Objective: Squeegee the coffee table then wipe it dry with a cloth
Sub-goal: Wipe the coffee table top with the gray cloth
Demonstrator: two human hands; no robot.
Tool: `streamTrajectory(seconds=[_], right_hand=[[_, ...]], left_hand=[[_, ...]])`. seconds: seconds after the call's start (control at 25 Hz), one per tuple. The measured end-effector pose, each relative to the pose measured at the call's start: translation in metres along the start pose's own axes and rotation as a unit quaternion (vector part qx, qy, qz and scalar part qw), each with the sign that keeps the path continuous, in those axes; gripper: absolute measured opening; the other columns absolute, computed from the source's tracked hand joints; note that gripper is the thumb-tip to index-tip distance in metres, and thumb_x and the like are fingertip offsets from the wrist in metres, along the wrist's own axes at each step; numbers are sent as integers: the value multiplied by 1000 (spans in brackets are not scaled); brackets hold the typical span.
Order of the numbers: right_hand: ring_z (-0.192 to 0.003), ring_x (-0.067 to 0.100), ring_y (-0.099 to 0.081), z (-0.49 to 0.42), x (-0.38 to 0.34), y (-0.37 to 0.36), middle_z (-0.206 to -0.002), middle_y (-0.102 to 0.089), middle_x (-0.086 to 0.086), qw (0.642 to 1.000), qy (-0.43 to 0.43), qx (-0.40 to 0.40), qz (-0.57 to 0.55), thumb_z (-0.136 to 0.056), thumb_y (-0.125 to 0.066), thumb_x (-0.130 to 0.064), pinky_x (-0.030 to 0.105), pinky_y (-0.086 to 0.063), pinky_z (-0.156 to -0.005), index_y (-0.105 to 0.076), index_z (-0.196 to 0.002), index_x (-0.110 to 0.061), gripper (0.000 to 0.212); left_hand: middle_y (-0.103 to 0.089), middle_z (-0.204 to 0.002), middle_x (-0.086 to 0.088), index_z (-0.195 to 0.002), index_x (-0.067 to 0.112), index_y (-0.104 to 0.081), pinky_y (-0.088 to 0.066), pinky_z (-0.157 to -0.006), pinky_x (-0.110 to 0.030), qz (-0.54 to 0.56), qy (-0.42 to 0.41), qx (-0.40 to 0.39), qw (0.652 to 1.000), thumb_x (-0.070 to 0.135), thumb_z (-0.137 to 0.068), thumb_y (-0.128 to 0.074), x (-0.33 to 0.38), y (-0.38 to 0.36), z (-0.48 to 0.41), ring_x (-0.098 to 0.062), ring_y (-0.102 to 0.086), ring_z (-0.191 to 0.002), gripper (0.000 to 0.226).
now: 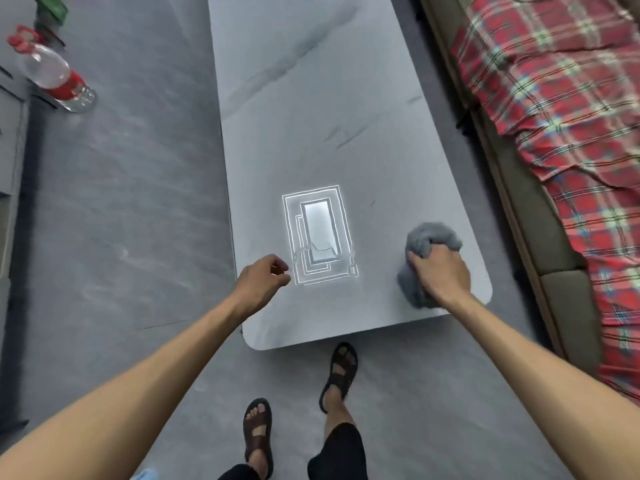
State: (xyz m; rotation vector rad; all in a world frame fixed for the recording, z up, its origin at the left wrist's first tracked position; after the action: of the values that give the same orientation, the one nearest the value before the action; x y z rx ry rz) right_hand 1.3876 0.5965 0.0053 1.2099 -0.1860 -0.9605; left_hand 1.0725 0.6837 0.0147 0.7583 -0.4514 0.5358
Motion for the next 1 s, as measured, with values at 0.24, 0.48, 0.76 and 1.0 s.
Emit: streamTrajectory(seconds=[0.24, 0.48, 0.76, 1.0], right_hand=[[-101, 36, -59, -113, 37, -111, -111, -62, 14, 980, 100, -25, 168, -91, -52, -43, 41, -46, -74, -58, -116, -17, 36], [-120, 41, -35, -161, 40, -197, -137, -34, 25, 993, 32, 45, 103, -79, -44, -74, 49, -30, -103, -24, -147, -11, 95], [-106, 39, -42, -176, 21, -229, -116, -44, 25, 977, 25, 182, 104, -87, -42, -53, 48, -38, -89, -36, -139, -4, 71], [-103, 36, -45, -166, -26, -252, -112, -45, 21, 977, 103, 158, 100, -87, -39, -59, 44, -40, -88, -35, -143, -9, 75]], left_hand=[[-65, -113, 4, -109, 24, -63, -42, -77, -27, 27, 54, 80, 995, 25, -87, -57, -44, -46, -106, -14, -60, -99, 23], [-52, -133, -10, -129, 15, -50, -40, -89, -35, 0, 121, 222, 968, 23, -88, -56, -118, -53, -168, -29, -52, -117, 42], [-46, -146, -12, -144, 15, -31, -39, -100, -38, 141, 199, 238, 940, 46, -93, -50, -201, -42, -187, -32, -49, -127, 63], [-62, -126, -5, -131, 11, -49, -46, -95, -27, 421, 171, 211, 865, 38, -96, -50, -241, -38, -196, -18, -59, -115, 45]])
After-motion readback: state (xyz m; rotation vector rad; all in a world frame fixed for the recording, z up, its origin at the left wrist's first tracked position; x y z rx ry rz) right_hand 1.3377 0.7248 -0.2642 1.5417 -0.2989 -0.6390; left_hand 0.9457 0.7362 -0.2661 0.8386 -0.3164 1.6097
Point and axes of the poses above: each hand's wrist, its own z-axis away from the middle knuckle, its own y-axis out of the back of the hand, x = y × z, the point moved 3 cm from there along -z, towards the middle knuckle
